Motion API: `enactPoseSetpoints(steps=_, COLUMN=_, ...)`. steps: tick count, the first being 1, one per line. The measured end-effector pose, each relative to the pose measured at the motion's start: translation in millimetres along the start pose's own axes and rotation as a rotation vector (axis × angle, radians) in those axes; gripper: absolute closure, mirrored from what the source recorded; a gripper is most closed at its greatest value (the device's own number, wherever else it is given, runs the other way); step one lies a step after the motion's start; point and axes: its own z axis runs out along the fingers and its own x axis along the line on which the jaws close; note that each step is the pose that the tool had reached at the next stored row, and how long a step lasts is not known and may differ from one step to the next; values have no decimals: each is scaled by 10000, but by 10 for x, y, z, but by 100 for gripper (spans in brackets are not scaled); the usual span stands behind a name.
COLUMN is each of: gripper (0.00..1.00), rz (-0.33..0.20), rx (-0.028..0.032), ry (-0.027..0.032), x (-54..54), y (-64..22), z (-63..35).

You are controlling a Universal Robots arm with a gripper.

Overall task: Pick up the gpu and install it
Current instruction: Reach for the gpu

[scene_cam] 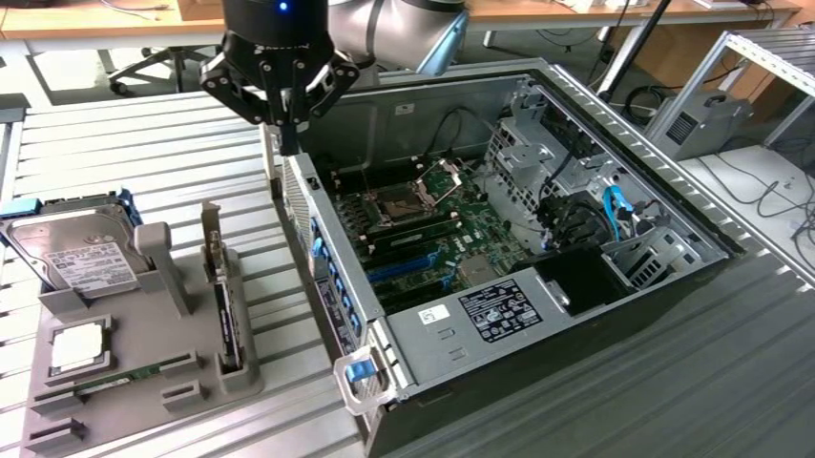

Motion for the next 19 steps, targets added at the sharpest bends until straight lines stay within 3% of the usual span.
enactPoseSetpoints(steps=19, gripper=89, rz=0, rx=-1, ry=-1, x=112, y=-8, z=-3)
